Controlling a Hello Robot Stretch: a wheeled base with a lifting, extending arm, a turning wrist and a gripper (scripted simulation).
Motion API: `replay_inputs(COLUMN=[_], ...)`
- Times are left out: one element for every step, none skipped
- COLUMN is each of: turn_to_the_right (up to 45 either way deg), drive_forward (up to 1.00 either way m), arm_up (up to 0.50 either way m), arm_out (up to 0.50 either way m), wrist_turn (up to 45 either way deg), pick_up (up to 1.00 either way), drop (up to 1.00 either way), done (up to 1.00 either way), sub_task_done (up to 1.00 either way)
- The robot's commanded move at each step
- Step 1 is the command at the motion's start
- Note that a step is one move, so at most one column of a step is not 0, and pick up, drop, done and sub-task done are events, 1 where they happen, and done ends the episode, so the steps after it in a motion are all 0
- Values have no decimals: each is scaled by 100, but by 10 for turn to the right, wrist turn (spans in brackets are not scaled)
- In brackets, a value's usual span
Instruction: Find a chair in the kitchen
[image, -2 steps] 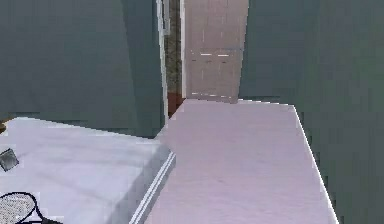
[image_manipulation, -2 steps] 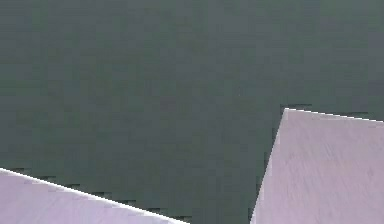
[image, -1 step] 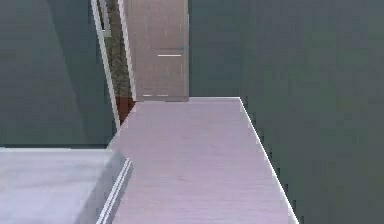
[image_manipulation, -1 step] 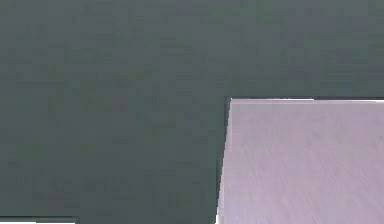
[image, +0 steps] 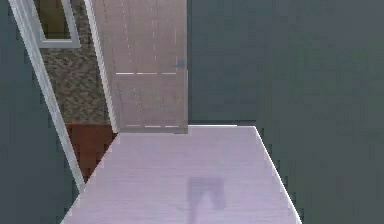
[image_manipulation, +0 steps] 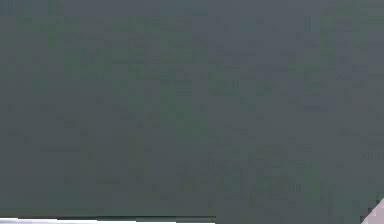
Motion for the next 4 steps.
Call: replay_inputs(turn_to_the_right=[30, 0, -450, -240], drive_forward=[0, 80, 0, 0], arm_up=[0, 0, 0, 0], arm_out=[0, 0, 0, 0], wrist_turn=[0, 0, 0, 0], pick_up=[0, 0, 0, 0], drop=[0, 0, 0, 0], done=[0, 0, 0, 0], sub_task_done=[0, 0, 0, 0])
